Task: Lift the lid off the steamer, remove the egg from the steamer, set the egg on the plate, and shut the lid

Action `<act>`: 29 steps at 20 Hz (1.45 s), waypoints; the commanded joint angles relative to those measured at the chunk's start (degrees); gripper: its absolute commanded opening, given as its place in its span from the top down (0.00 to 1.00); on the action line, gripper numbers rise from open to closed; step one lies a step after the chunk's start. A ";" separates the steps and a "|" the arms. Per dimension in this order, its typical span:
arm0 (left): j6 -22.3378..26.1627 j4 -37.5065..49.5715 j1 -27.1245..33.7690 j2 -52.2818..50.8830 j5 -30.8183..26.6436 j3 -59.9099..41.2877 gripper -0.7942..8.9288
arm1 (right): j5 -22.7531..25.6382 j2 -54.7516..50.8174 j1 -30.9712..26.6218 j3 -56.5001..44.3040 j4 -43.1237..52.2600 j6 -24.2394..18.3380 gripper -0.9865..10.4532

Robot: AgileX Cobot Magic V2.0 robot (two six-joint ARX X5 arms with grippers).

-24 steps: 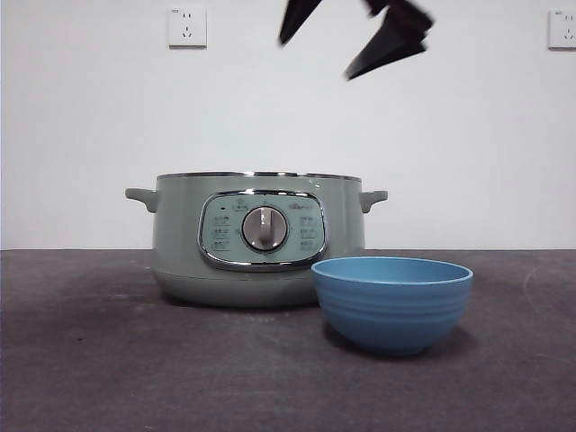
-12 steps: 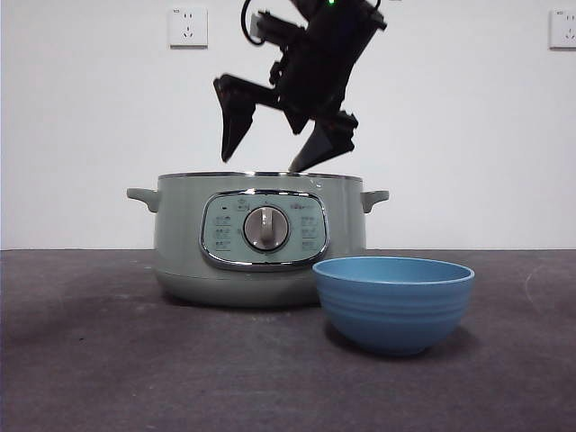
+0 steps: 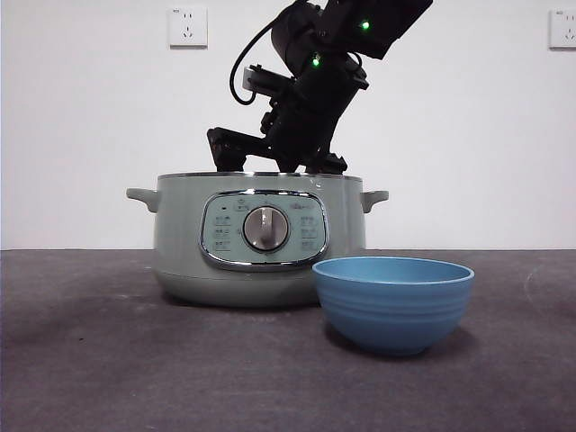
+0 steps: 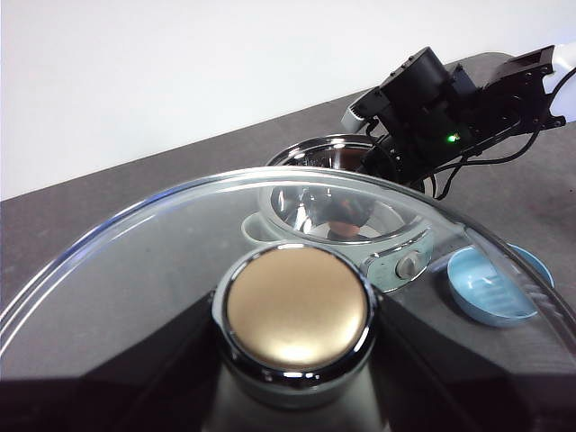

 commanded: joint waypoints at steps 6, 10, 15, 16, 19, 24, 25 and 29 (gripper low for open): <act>0.07 2.27 0.15 -0.48 0.11 0.37 0.93 | 0.13 3.80 0.17 0.04 0.31 0.57 0.40; 0.07 1.40 0.15 -0.48 0.11 0.37 0.93 | 0.09 5.25 0.22 0.04 -0.98 0.57 0.46; 0.24 1.20 0.15 -0.48 0.09 0.37 0.93 | 0.11 5.55 0.24 0.04 -1.33 0.59 0.72; 0.24 1.22 0.15 -0.48 0.09 0.37 0.93 | 0.09 5.55 0.22 0.04 -1.31 0.59 0.76; 0.24 1.20 0.15 -0.48 0.09 0.37 0.93 | -0.20 5.55 0.35 0.04 -1.16 0.57 0.93; 0.24 1.25 0.15 -0.48 0.09 0.37 0.93 | -0.15 3.48 0.39 0.07 0.72 0.39 0.93; 0.22 1.31 0.15 -0.48 0.07 0.37 0.93 | -0.11 2.12 0.42 0.07 0.63 -0.33 0.93; 0.20 1.66 0.15 -0.46 0.11 0.37 0.93 | 0.09 -7.08 0.44 0.07 -2.14 -1.01 0.93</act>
